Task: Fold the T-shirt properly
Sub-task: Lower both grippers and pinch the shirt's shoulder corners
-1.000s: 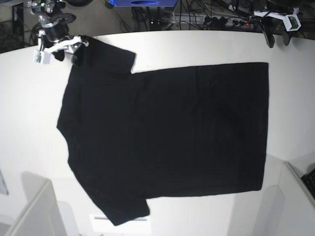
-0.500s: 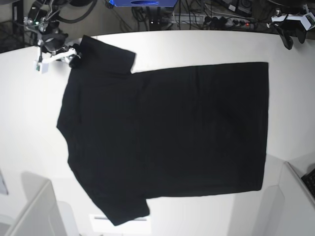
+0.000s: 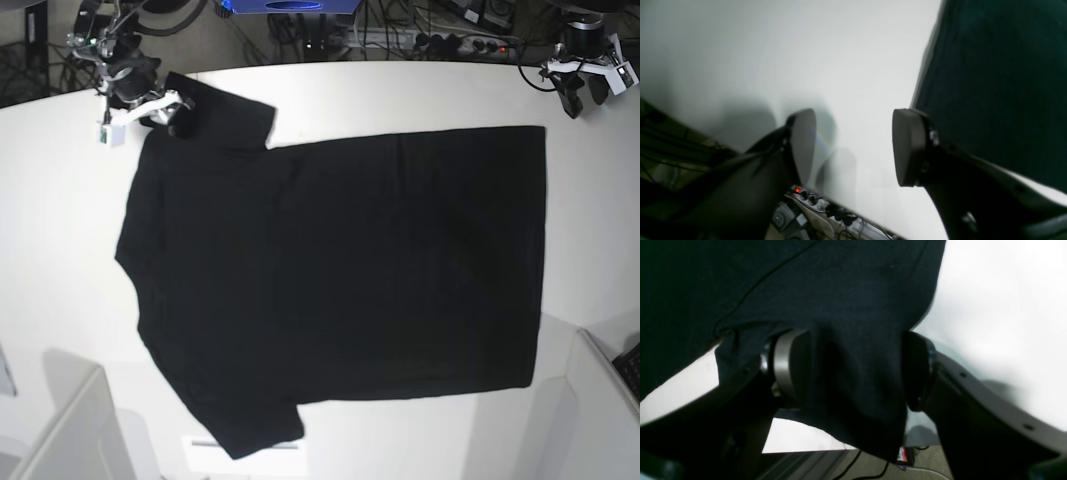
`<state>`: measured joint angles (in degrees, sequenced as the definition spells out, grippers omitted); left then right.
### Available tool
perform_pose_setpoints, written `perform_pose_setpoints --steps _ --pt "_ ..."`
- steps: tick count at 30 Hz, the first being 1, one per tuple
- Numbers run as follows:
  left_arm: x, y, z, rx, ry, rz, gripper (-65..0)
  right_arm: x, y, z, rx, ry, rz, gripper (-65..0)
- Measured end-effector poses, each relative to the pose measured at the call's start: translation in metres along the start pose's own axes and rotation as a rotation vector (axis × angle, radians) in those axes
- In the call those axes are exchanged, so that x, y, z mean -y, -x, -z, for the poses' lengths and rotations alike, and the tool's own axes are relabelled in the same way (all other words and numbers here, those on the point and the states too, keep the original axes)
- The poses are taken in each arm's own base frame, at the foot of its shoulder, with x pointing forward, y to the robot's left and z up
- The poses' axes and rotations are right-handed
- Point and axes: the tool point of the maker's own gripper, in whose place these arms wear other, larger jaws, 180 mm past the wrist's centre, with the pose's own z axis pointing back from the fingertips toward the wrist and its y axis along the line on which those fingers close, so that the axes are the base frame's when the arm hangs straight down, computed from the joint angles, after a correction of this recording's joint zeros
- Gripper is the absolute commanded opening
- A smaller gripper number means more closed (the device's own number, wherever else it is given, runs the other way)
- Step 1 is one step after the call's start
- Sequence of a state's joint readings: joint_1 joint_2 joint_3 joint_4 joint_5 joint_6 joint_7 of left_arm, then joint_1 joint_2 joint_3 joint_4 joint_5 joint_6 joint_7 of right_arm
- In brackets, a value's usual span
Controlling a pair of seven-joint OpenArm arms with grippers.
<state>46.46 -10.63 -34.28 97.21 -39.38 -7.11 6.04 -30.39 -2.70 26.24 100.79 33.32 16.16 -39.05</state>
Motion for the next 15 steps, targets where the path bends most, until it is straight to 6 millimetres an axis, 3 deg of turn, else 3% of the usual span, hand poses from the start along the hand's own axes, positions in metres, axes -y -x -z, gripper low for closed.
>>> perform_pose_setpoints --steps 4,7,10,13,15 --pt "0.006 -0.001 0.006 0.005 0.006 -0.017 -29.5 0.002 0.004 0.001 -0.016 0.005 0.001 -44.4" --pt "0.011 -0.008 0.013 0.03 0.016 -0.028 -29.5 0.002 0.007 0.001 -0.034 0.006 0.002 -62.6" --pt "0.017 -0.006 0.016 0.026 0.029 -0.032 -29.5 0.002 0.009 0.001 -0.042 0.006 0.004 -65.0" --pt "0.028 0.018 0.026 -0.09 0.051 -0.051 -29.5 0.002 0.01 0.002 -0.042 0.005 0.005 -65.0" --pt "0.032 0.02 0.033 -0.104 0.056 -0.066 -29.5 0.001 0.01 0.002 -0.048 0.004 0.004 -65.0"
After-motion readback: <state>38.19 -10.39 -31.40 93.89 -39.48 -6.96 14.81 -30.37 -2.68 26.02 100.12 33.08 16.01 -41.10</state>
